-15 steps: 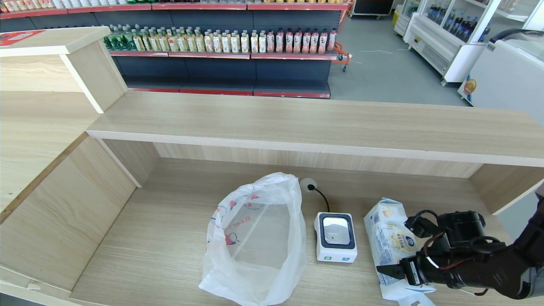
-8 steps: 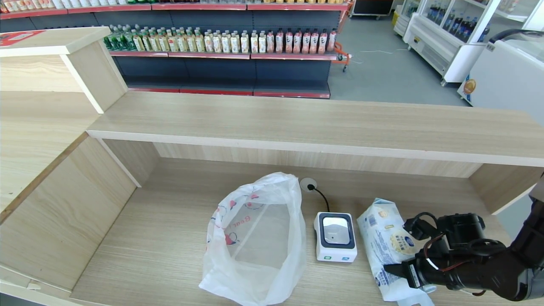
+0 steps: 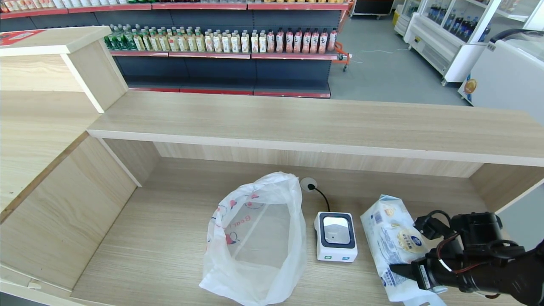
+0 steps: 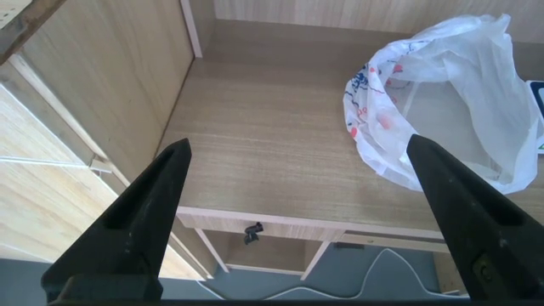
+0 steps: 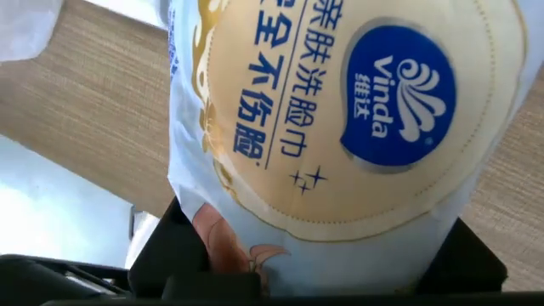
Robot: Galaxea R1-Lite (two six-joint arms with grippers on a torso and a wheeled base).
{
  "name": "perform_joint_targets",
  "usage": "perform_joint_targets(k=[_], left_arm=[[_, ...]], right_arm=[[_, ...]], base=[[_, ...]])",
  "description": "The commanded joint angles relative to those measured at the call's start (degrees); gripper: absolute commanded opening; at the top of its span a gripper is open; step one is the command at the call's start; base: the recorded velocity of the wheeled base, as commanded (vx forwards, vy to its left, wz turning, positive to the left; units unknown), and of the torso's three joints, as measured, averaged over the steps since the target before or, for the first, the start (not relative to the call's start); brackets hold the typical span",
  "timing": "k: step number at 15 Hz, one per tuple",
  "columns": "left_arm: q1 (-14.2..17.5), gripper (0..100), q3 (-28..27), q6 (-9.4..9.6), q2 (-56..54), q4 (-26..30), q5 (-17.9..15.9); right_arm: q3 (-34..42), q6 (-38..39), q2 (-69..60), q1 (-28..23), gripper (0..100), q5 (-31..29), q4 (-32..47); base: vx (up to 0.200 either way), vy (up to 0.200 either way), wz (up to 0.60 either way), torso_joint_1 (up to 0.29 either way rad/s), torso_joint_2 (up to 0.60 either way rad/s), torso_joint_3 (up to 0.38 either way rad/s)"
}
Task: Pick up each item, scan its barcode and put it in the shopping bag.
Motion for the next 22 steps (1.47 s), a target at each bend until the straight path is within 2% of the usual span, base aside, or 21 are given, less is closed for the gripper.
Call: perform_joint_targets(k=[1, 5, 6, 7, 9, 11, 12, 13, 16, 18, 19, 22], left_arm=[[-0.1, 100, 0.0, -0.02, 0.0, 0.0, 0.0], [0.0, 100, 0.0, -0.02, 0.0, 0.0, 0.0], [0.0, 100, 0.0, -0.02, 0.0, 0.0, 0.0], [0.0, 100, 0.0, -0.02, 0.0, 0.0, 0.0], [0.0, 100, 0.0, -0.02, 0.0, 0.0, 0.0], [0.0, 100, -0.1, -0.02, 0.0, 0.0, 0.0], [0.0, 100, 0.0, -0.02, 0.0, 0.0, 0.0], [-0.1, 100, 0.0, -0.02, 0.0, 0.0, 0.0], [0.0, 100, 0.0, -0.02, 0.0, 0.0, 0.0], [0.0, 100, 0.0, -0.02, 0.0, 0.0, 0.0], [0.0, 100, 0.0, -0.02, 0.0, 0.0, 0.0], [0.0, 100, 0.0, -0.02, 0.0, 0.0, 0.0]], right_arm=[[1.3, 1.0, -15.3, -0.1, 0, 2.3, 9.1], [-3.3, 1.0, -36.4, 0.8, 0, 8.4, 30.2], [-7.5, 1.0, -45.9, 2.6, 0, 13.9, 41.6], [-9.6, 1.0, -49.7, 3.6, 0, 16.3, 46.6], [-14.3, 1.0, -57.0, 6.8, 0, 26.1, 54.8], [-16.3, 1.0, -57.0, 8.6, 0, 30.4, 54.7], [-18.2, 0.7, -55.5, 10.1, 0, 34.9, 54.1], [-18.6, 0.5, -54.7, 10.7, 0, 36.1, 53.3], [-18.5, -1.4, -50.0, 15.1, 0, 36.9, 46.1], [-18.3, -4.9, -48.8, 17.2, 0, 37.1, 45.9], [-17.9, -6.4, -48.3, 20.1, 0, 37.1, 45.9], [-18.4, -6.5, -47.4, 26.0, 0, 37.1, 45.8]], base=[[0.000, 0.000, 0.00, 0.000, 0.00, 0.000], [0.000, 0.000, 0.00, 0.000, 0.00, 0.000], [0.000, 0.000, 0.00, 0.000, 0.00, 0.000], [0.000, 0.000, 0.00, 0.000, 0.00, 0.000], [0.000, 0.000, 0.00, 0.000, 0.00, 0.000], [0.000, 0.000, 0.00, 0.000, 0.00, 0.000], [0.000, 0.000, 0.00, 0.000, 0.00, 0.000], [0.000, 0.000, 0.00, 0.000, 0.00, 0.000], [0.000, 0.000, 0.00, 0.000, 0.00, 0.000], [0.000, 0.000, 0.00, 0.000, 0.00, 0.000], [0.000, 0.000, 0.00, 0.000, 0.00, 0.000], [0.000, 0.000, 0.00, 0.000, 0.00, 0.000]])
